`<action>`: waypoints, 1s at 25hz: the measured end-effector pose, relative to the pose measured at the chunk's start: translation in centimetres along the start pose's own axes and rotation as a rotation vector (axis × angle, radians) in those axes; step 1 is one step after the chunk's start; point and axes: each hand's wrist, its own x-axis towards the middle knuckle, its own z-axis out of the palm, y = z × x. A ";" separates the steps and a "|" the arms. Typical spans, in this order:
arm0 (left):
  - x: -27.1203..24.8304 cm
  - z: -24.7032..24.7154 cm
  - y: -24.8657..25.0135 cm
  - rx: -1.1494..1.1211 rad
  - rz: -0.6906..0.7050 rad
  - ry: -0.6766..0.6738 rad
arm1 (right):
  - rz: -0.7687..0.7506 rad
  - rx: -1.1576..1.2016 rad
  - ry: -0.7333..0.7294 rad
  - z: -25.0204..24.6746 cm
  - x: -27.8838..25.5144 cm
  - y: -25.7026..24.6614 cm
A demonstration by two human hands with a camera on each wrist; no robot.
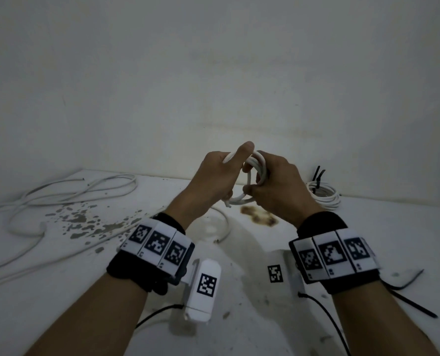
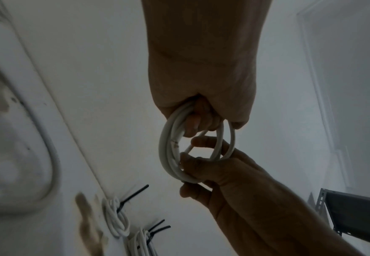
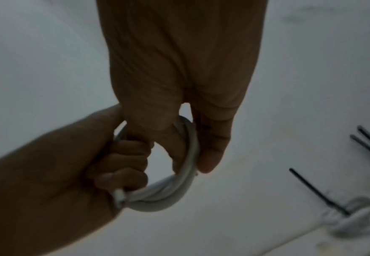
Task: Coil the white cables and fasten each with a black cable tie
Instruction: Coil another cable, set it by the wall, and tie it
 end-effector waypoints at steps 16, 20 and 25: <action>0.1 -2.1 1.0 -0.432 -0.263 -0.020 | 0.419 0.682 -0.196 -1.1 -0.1 -0.7; -0.1 -1.8 1.3 -0.343 -0.290 -0.115 | 0.326 0.778 -0.241 -2.0 -0.2 -2.1; 0.1 -1.7 1.2 -0.391 -0.337 -0.108 | 0.445 0.926 -0.114 -1.6 0.5 -2.5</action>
